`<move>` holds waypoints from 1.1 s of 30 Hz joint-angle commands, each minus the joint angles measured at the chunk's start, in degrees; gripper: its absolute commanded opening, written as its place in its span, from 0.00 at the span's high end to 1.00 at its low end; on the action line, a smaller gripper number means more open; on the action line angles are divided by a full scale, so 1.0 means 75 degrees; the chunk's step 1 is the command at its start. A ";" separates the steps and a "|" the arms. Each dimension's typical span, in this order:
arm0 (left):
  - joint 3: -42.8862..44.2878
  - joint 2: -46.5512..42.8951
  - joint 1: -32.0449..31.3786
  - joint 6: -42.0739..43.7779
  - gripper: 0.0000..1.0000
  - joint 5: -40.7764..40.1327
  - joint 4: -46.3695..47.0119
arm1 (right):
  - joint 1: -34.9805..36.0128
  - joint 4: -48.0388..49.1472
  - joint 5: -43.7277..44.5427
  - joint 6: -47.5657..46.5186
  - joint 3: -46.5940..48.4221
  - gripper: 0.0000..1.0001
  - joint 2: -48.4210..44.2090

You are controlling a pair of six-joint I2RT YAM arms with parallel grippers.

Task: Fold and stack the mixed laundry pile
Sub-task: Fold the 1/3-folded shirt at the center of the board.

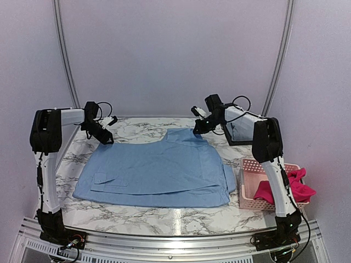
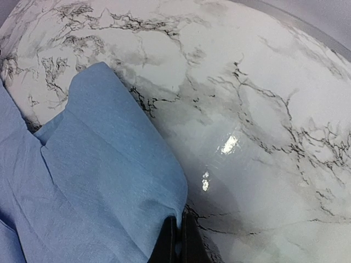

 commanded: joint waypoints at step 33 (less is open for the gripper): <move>0.0045 0.0244 -0.0150 0.1060 0.61 -0.1195 -0.1108 | -0.0171 0.0077 -0.0361 0.0092 -0.0406 1.00 -0.0914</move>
